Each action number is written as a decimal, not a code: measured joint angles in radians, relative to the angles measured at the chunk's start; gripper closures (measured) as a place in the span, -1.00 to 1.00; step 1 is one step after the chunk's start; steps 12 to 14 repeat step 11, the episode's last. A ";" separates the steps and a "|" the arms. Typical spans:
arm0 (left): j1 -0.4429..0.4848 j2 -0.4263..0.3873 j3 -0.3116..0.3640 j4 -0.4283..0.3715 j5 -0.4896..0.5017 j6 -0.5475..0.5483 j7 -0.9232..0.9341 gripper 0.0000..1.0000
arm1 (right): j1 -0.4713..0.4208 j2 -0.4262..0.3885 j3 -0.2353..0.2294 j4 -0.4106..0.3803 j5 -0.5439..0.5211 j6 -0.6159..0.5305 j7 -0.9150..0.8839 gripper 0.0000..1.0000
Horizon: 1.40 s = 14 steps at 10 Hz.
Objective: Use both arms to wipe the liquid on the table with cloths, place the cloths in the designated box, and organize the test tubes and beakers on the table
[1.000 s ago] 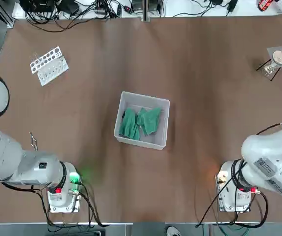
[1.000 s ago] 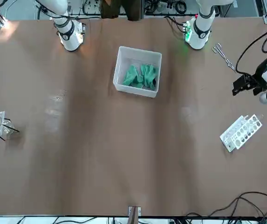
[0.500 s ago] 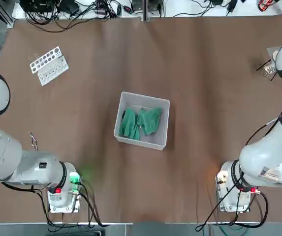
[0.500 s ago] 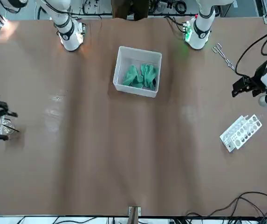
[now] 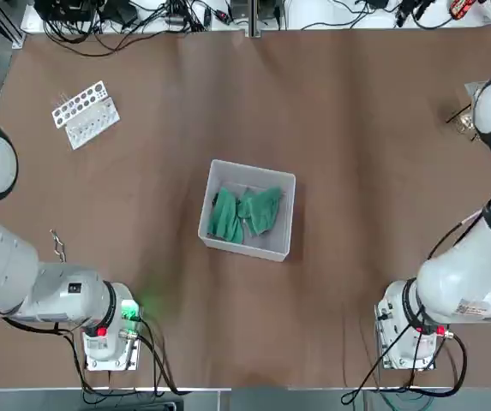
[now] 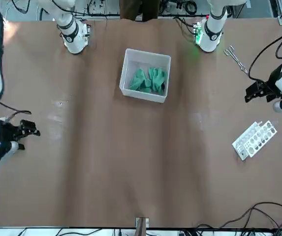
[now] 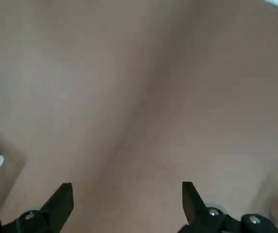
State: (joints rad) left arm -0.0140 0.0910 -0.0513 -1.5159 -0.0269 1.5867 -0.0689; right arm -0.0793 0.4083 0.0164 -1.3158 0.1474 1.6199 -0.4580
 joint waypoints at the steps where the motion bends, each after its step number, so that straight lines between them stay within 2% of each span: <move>1: 0.000 0.000 0.000 0.000 0.000 0.000 0.000 -1.00 | -0.003 -0.070 -0.005 -0.063 -0.007 0.000 0.080 -0.99; 3: 0.000 0.001 0.000 0.000 0.000 0.000 0.000 -1.00 | -0.004 -0.180 -0.018 -0.129 -0.035 -0.003 0.182 -0.99; 4: 0.000 0.001 0.000 0.000 0.000 0.000 0.000 -1.00 | -0.005 -0.209 -0.021 -0.141 -0.073 -0.021 0.198 -0.99; 6: 0.000 0.001 0.000 0.000 0.000 0.000 0.000 -1.00 | -0.005 -0.215 -0.021 -0.147 -0.111 -0.047 0.222 -0.99; 14: 0.000 0.003 0.000 0.000 0.000 0.000 0.003 -1.00 | -0.003 -0.213 -0.020 -0.150 -0.116 -0.043 0.232 -0.99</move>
